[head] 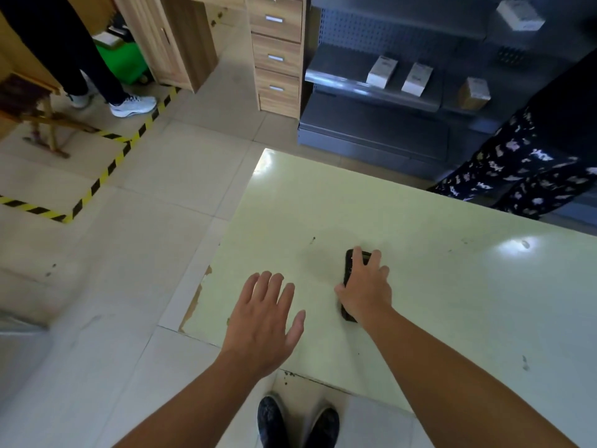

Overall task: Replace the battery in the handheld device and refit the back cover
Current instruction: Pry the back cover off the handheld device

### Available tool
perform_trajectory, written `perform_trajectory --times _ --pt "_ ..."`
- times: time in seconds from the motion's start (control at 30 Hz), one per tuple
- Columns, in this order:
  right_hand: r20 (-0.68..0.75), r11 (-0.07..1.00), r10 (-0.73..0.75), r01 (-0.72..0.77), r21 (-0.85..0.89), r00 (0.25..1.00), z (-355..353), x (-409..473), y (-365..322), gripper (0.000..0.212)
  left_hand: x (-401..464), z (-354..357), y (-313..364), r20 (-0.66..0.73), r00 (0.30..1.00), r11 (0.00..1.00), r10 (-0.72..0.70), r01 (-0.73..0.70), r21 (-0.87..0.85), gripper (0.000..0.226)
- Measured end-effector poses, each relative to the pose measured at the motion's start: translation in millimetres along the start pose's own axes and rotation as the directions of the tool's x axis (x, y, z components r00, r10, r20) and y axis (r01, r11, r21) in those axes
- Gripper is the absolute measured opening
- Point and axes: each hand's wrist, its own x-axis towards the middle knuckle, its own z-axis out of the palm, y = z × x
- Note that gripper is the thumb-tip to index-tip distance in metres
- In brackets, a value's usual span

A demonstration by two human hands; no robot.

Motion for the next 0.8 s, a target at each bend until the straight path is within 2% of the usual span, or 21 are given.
perform_trajectory --times 0.1,0.2,0.4,0.53,0.63,0.7,0.73,0.77,0.8 --pt "0.024 1.0 0.012 -0.012 0.025 1.0 -13 -5 -1 0.077 -5 -2 -2 -0.016 1.0 1.0 -0.007 0.007 0.005 0.057" --pt "0.007 0.999 -0.045 0.045 0.011 0.999 -41 -22 1 0.078 -8 -6 -5 -0.032 0.999 1.0 0.009 -0.008 0.018 0.058" --pt "-0.108 0.983 -0.182 0.184 0.013 0.977 -138 -77 7 0.075 -9 -19 -6 -0.016 0.999 0.998 0.038 -0.037 0.056 0.064" --pt "-0.206 0.98 -0.194 0.197 -0.01 0.959 -193 -113 16 0.072 -9 -28 3 -0.063 0.997 0.999 0.036 -0.034 0.033 0.064" --pt "-0.241 0.982 -0.185 0.187 -0.015 0.953 -219 -134 24 0.074 -11 -32 13 -0.103 0.995 0.999 0.017 -0.021 -0.039 0.06" --pt "-0.26 0.982 -0.187 0.191 -0.01 0.947 -228 -147 27 0.074 -11 -35 27 -0.099 0.995 0.98 -0.027 0.007 -0.197 0.06" --pt "-0.263 0.98 -0.193 0.198 -0.007 0.945 -231 -154 27 0.072 -9 -39 36 -0.057 0.995 0.927 -0.076 0.05 -0.371 0.059" --pt "-0.26 0.978 -0.202 0.208 -0.005 0.944 -231 -160 27 0.071 -6 -48 46 0.042 0.988 0.798 -0.151 0.146 -0.585 0.058" --pt "-0.254 0.976 -0.212 0.218 -0.001 0.944 -231 -167 26 0.07 -3 -60 56 0.205 0.96 0.542 -0.192 0.278 -0.793 0.056"
